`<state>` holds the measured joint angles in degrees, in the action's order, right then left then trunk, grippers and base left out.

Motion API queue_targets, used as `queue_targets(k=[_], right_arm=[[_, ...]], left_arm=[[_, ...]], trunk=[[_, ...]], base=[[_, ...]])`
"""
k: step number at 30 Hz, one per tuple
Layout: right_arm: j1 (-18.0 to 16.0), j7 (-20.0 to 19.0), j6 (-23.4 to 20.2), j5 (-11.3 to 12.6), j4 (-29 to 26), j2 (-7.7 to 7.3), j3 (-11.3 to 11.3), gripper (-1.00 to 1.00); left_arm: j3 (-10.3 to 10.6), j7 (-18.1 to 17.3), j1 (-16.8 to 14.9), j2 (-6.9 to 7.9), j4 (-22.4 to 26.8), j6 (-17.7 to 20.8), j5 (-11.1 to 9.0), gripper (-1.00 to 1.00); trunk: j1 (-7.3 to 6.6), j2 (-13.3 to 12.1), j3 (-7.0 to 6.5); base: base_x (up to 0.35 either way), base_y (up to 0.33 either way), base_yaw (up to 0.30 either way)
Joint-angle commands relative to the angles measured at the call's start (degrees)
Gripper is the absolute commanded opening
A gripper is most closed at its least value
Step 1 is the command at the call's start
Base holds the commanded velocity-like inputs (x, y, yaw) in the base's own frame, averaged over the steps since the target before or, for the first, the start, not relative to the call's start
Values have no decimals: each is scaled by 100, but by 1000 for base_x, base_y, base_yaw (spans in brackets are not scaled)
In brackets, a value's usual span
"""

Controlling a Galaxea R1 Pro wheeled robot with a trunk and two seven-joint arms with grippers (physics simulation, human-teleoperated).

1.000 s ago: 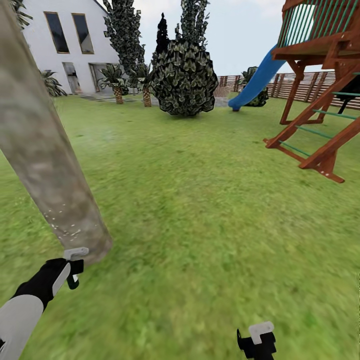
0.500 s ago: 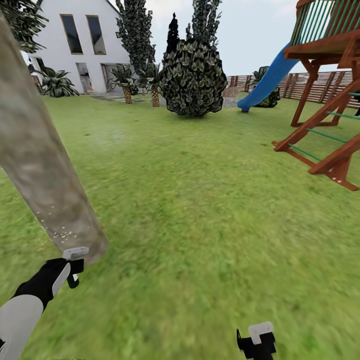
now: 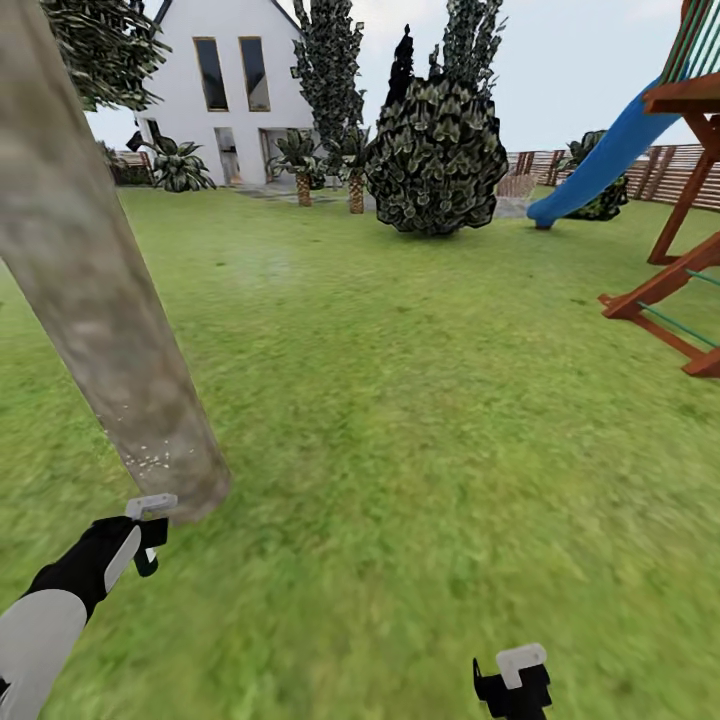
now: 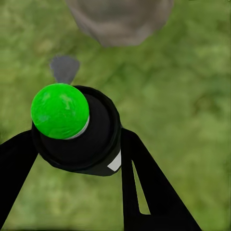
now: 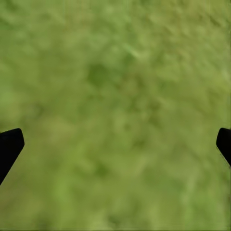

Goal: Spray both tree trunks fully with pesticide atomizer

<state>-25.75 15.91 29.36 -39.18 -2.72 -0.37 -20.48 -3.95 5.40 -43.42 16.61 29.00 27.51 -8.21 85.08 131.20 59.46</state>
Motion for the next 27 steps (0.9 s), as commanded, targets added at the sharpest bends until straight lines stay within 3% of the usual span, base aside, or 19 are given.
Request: queue_targets(k=[1, 13, 20, 27], right_arm=[[0, 0, 0, -1, 0, 1, 0, 100], [0, 0, 0, -2, 0, 2, 0, 100], [0, 0, 0, 4, -1, -6, 0, 100], [-1, 2, 0, 4, -5, -11, 0, 100]], left_arm=[[0, 1, 0, 0, 0, 0, 3, -100], [0, 5, 0, 0, 0, 0, 16, -100], [9, -20, 0, -4, 82, -7, 3, -100], [61, -73, -182, -375, 772, 72, 51, -100]], trunk=[[0, 0, 0], [0, 0, 0], [0, 0, 0], [0, 0, 0]], base=[[196, -231, 276], [222, -203, 276], [32, -19, 273], [0, 0, 156]])
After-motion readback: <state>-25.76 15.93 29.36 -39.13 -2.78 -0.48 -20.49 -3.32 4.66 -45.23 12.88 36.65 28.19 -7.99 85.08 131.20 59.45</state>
